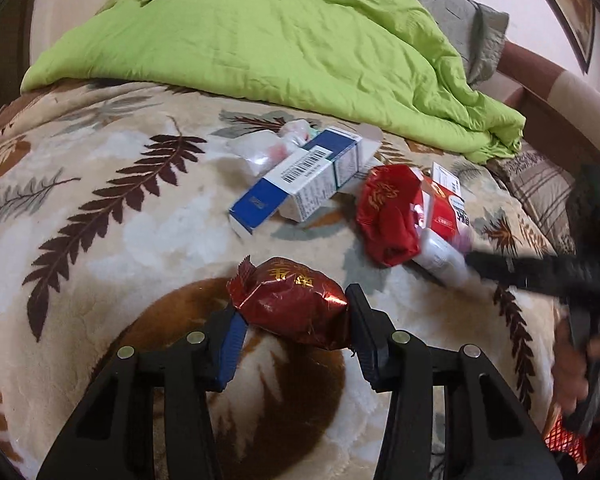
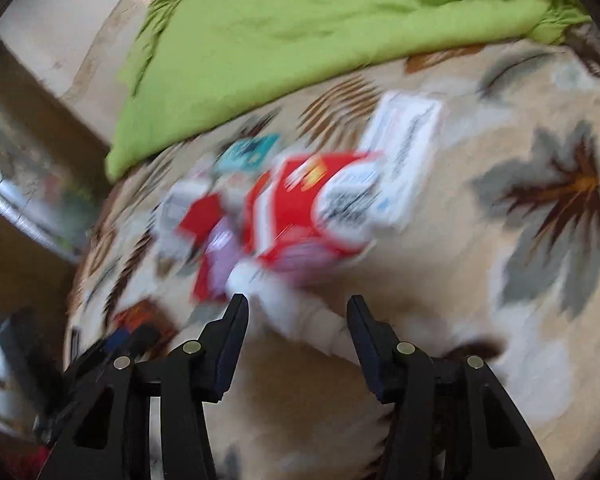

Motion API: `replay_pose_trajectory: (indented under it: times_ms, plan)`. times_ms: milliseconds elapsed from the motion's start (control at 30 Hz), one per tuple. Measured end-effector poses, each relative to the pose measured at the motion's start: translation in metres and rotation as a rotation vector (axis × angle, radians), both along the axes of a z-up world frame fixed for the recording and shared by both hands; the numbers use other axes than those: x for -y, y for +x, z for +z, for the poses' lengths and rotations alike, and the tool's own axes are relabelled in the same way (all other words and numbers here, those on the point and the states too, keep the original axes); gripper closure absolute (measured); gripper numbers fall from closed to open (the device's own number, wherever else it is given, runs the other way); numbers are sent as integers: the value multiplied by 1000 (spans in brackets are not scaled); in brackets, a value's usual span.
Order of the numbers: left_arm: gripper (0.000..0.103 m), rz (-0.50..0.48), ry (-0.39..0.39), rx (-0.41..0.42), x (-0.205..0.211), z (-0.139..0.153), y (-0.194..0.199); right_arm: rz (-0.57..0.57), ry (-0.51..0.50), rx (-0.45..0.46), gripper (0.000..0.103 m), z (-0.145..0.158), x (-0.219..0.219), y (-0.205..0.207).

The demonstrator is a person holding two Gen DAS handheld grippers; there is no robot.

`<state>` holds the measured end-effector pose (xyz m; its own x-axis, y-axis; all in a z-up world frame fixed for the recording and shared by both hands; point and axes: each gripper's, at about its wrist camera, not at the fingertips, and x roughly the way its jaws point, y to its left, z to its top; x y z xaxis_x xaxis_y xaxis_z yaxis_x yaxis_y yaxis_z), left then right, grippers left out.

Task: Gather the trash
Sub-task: 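Grasp the white spray bottle with the right gripper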

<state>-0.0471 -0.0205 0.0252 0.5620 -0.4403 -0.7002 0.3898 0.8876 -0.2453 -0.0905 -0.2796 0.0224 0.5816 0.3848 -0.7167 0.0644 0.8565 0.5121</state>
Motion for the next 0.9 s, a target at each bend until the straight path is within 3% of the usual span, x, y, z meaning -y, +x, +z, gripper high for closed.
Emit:
replay_pose_trajectory:
  times_ms: [133,333,400,467,500,633,900]
  plan:
    - [56,2,-21,-26,-1,-2,3,89,-27,-7,47,4,-33,-15]
    - [56,-15,-13,-19,2,-2,1,79,-137,-1,47,7,-48,1]
    - [56,-14,-11,-18,2,-2,0,56,-156,-14,51,2,-49,12]
    - [56,-15,-11,-19,2,-3,0,45,-165,-37,66,-5,-52,22]
    - [56,-16,-9,-17,2,-2,0,38,-170,-35,66,-6,-54,24]
    - [56,-24,-4,-5,5,-2,-3,0,-215,0,66,-1,-64,8]
    - [56,-45,16,66,10,9,-21,-117,-200,82,66,21,-71,-64]
